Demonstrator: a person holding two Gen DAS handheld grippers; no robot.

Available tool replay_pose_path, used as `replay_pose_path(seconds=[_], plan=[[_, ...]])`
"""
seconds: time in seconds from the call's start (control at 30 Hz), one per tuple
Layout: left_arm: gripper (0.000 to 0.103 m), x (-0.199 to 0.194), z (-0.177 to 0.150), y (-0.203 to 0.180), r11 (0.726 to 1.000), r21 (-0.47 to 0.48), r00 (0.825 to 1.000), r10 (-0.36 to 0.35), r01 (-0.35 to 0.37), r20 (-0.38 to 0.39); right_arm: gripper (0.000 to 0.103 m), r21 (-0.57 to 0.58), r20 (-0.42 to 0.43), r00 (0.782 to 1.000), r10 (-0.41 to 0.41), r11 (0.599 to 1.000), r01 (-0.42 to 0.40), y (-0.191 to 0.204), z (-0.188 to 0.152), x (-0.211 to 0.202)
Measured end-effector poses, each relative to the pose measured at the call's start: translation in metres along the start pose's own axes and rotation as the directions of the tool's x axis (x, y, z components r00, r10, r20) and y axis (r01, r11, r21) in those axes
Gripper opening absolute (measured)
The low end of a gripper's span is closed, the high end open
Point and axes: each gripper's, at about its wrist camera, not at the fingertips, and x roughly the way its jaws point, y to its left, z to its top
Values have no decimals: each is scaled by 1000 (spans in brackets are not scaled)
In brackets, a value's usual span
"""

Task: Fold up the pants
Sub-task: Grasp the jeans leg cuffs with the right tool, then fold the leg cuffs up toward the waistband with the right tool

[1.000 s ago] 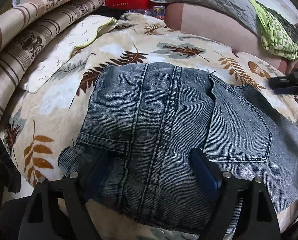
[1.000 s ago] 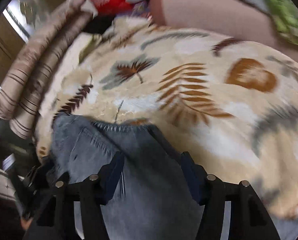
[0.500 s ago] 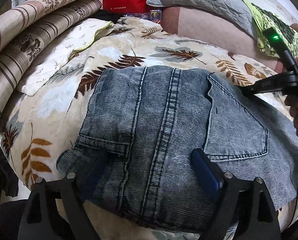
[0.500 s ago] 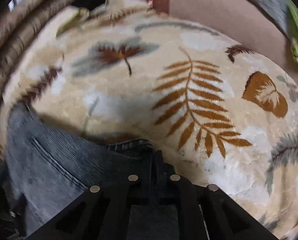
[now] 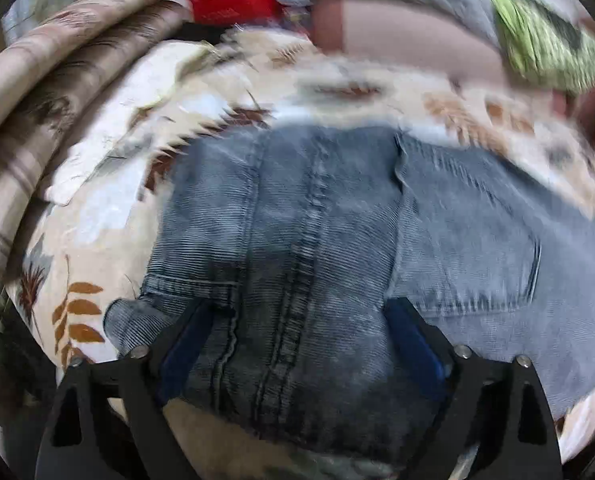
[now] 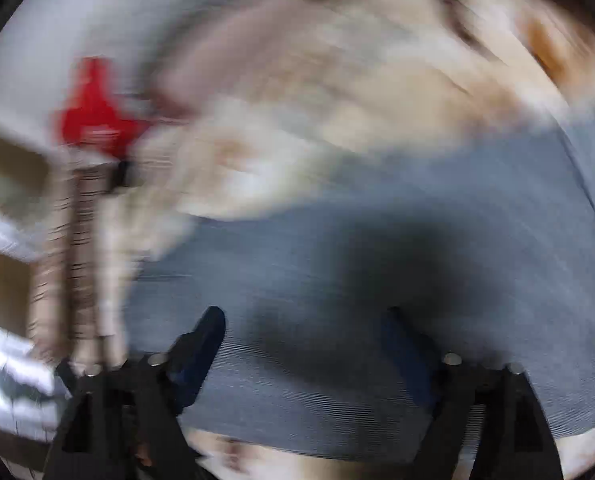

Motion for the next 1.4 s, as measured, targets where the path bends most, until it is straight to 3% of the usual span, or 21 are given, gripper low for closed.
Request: replay_pose_path(seconds=[0.03, 0.1, 0.17, 0.27, 0.37, 0.43, 0.5, 0.63, 0.7, 0.73, 0.8, 0.83, 1.0, 1.03, 1.07, 1.13, 1.17, 1.23, 1.33, 1.37, 1.4], plan=[[93, -5, 4, -1, 1000, 9, 1000, 5, -5, -11, 66, 20, 28, 998, 54, 998, -55, -11, -1, -10], [93, -23, 9, -4, 1000, 26, 999, -4, 3, 42, 67, 14, 91, 985, 144, 989, -146, -16, -4, -48], [93, -39, 14, -8, 1000, 27, 996, -16, 13, 89, 75, -16, 190, 969, 159, 987, -159, -23, -14, -90], [93, -52, 18, -14, 998, 2, 992, -68, 68, 103, 77, 111, 253, 958, 132, 980, -165, -62, -39, -124], [93, -58, 17, -29, 992, 12, 987, -127, 126, 97, 77, 348, 260, 961, 89, 920, -179, -126, -68, -132], [93, -60, 18, -40, 989, 42, 985, -146, 143, 88, 77, 441, 279, 958, 73, 876, -195, -152, -75, -133], [93, -61, 18, -46, 986, 59, 984, -160, 155, 84, 77, 461, 315, 944, 97, 854, -242, -163, -74, -136], [93, -69, 20, -49, 980, 39, 977, -196, 194, 83, 77, 510, 339, 938, 68, 825, -244, -175, -61, -135], [93, -72, 22, -49, 976, 11, 973, -218, 218, 78, 77, 555, 354, 932, 78, 784, -277, -184, -62, -132], [93, -73, 23, -50, 974, 0, 971, -227, 227, 76, 76, 558, 357, 931, 75, 782, -277, -182, -61, -131], [93, -74, 26, -60, 969, -8, 967, -247, 248, 64, 52, 540, 349, 937, 28, 811, -225, -178, -56, -136], [93, -76, 27, -69, 966, 3, 964, -260, 260, 58, 27, 534, 341, 940, -6, 824, -189, -175, -54, -137], [93, -83, 30, -145, 942, 175, 954, -297, 287, 34, 29, 493, 320, 946, -60, 863, -112, -165, -49, -142], [93, -83, 30, -160, 933, 202, 951, -308, 298, 22, 34, 493, 313, 947, -72, 865, -97, -166, -51, -142], [93, -84, 30, -179, 920, 228, 944, -329, 319, 6, 49, 496, 317, 945, -76, 863, -97, -166, -53, -143], [93, -85, 30, -205, 904, 253, 935, -354, 344, -4, 68, 502, 346, 937, -49, 853, -141, -168, -57, -146], [93, -84, 31, -222, 896, 260, 929, -369, 359, -12, 69, 509, 363, 931, -52, 847, -151, -170, -59, -149], [93, -74, 27, -245, 887, 279, 928, -371, 368, -44, 70, 513, 370, 926, -72, 847, -139, -172, -59, -150], [93, -23, -2, -292, 862, 423, 957, -213, 280, -199, 66, 514, 367, 929, -41, 842, -165, -178, -53, -143], [95, -13, -13, -297, 847, 466, 964, -188, 256, -187, 49, 502, 361, 931, -49, 852, -150, -177, -51, -144], [95, -20, -13, -294, 851, 458, 966, -214, 256, -143, 36, 503, 353, 933, -65, 854, -131, -177, -52, -145]])
